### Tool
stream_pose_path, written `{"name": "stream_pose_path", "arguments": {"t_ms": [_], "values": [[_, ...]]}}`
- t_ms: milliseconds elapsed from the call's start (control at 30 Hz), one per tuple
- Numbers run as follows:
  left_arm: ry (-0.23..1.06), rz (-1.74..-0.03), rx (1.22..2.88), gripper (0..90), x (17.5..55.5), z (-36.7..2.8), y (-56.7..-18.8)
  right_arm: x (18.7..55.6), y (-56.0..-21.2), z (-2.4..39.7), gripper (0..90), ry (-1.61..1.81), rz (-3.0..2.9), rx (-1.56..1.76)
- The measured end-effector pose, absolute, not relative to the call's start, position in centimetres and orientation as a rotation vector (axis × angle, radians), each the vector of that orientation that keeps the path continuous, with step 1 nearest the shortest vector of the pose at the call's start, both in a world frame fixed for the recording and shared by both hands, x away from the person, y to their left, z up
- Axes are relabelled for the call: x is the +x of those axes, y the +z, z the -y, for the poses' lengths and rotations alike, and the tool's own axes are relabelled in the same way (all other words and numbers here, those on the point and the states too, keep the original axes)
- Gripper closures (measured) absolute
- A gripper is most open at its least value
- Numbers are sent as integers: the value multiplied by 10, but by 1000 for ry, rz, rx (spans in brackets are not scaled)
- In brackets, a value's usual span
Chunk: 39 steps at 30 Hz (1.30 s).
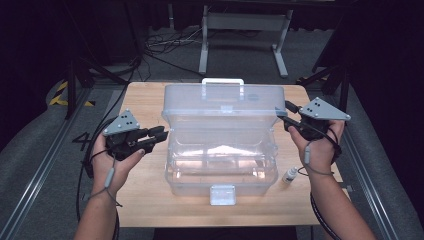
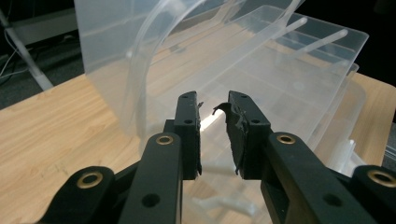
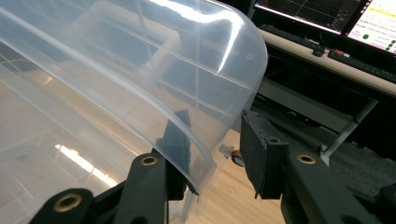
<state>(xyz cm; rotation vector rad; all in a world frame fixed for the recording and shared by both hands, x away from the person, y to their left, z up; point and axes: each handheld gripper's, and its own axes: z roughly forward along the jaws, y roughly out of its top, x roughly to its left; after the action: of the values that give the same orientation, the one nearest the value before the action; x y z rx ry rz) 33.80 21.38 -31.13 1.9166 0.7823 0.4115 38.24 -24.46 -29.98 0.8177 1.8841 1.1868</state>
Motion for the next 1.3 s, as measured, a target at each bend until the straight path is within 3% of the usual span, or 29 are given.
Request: {"name": "stream_pose_path", "arguments": {"t_ms": [467,600,767,967,1167,1300], "values": [[395,-917,1888,736,348,-251,-331,390,-293,243,672,1135,-1898,830],[452,-974,1905,606,350,-263,-336,393,-291,242,673,1137,-1907,847],[486,-1041,1918,534,356,-278,-345,400,-288,242,685,1141,-1914,878],[425,-1059,1926,481,361,-285,-353,407,-284,241,698,1111,-1930,890],[360,-1020,1979,481,361,-277,-363,415,-279,241,701,1108,-1958,926],[287,-958,1992,565,353,-268,-371,421,-277,241,706,1110,-1968,955]]}}
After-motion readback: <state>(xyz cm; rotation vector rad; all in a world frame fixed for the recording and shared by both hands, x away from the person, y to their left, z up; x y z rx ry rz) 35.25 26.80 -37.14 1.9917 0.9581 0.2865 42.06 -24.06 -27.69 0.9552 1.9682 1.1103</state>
